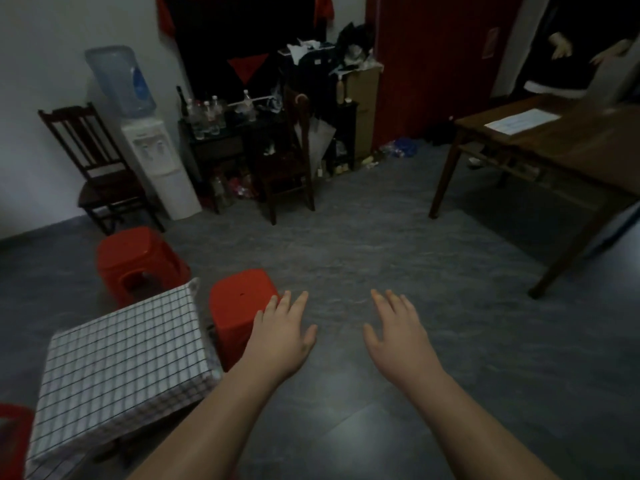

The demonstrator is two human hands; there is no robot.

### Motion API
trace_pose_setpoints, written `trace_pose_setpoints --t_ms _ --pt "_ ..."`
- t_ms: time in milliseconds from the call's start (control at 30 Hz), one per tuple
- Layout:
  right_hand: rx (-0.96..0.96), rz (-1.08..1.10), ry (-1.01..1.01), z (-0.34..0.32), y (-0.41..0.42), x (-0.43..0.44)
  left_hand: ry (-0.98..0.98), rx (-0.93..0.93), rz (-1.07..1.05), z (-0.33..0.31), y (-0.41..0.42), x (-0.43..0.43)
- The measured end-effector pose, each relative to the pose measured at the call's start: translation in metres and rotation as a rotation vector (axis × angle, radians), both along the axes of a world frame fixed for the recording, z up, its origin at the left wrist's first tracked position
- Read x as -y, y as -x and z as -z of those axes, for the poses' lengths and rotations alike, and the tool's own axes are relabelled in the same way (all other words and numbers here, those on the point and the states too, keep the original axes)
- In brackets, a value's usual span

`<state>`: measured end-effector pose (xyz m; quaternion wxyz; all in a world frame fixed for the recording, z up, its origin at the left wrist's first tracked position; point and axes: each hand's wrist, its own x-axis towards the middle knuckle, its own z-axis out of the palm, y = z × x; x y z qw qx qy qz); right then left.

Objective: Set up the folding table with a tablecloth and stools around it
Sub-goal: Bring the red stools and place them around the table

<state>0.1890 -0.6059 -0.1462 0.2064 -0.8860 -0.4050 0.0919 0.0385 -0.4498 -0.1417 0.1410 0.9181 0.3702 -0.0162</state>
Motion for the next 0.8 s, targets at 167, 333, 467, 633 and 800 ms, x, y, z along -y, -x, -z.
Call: trace_pose_setpoints --t_ms 167,333,467,633,800 --pt "-0.005 0.041 0.020 -0.008 -0.064 -0.022 -0.029 -0.004 0.019 0.006 -0.073 -0.038" --pt "0.002 0.067 0.038 -0.005 -0.137 -0.076 -0.007 0.024 0.082 0.020 -0.164 -0.100" --pt "0.008 0.109 0.079 -0.008 -0.196 -0.146 -0.006 0.052 0.136 0.018 -0.233 -0.171" --pt "-0.012 0.111 0.054 -0.018 -0.260 -0.239 -0.007 0.062 0.155 0.010 -0.302 -0.262" --pt "-0.025 0.094 0.050 -0.017 -0.314 -0.307 0.023 0.088 0.109 0.003 -0.349 -0.332"
